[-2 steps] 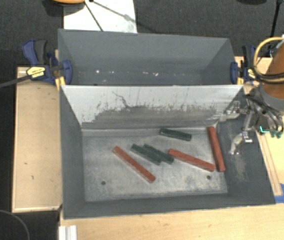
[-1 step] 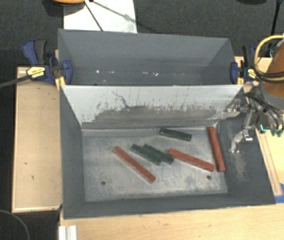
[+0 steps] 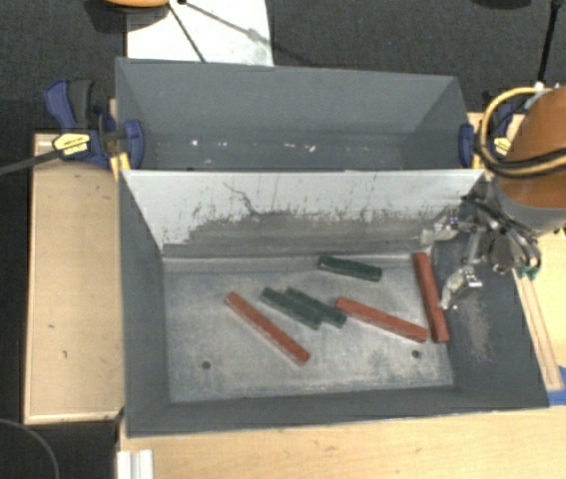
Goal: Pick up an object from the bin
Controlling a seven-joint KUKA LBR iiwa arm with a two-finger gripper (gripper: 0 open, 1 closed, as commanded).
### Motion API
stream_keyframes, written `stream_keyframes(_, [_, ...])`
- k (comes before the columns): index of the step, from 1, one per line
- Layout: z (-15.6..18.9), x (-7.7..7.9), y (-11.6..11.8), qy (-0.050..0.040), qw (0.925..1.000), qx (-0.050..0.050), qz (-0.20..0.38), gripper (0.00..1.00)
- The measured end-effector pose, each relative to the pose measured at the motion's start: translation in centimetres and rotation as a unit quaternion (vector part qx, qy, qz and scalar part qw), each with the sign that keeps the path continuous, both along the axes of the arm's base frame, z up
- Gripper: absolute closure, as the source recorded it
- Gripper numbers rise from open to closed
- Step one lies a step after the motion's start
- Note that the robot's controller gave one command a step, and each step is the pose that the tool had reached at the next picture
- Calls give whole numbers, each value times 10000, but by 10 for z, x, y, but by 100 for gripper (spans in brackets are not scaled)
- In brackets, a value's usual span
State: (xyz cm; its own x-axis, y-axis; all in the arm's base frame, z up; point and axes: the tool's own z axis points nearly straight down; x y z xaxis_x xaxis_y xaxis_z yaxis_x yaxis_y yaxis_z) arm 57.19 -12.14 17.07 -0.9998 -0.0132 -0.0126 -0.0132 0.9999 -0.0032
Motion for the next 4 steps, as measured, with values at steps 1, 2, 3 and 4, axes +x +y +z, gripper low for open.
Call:
stream_keyframes(1, [-64,-25,5,33,10000,13,-11,0])
stream_keyframes(2, [-96,-26,15,2,9996,11,-287,100])
stream_keyframes(3, [-96,-26,15,2,9996,11,-280,100])
stream_keyframes(4, [66,-12,50,27,9998,11,171,100])
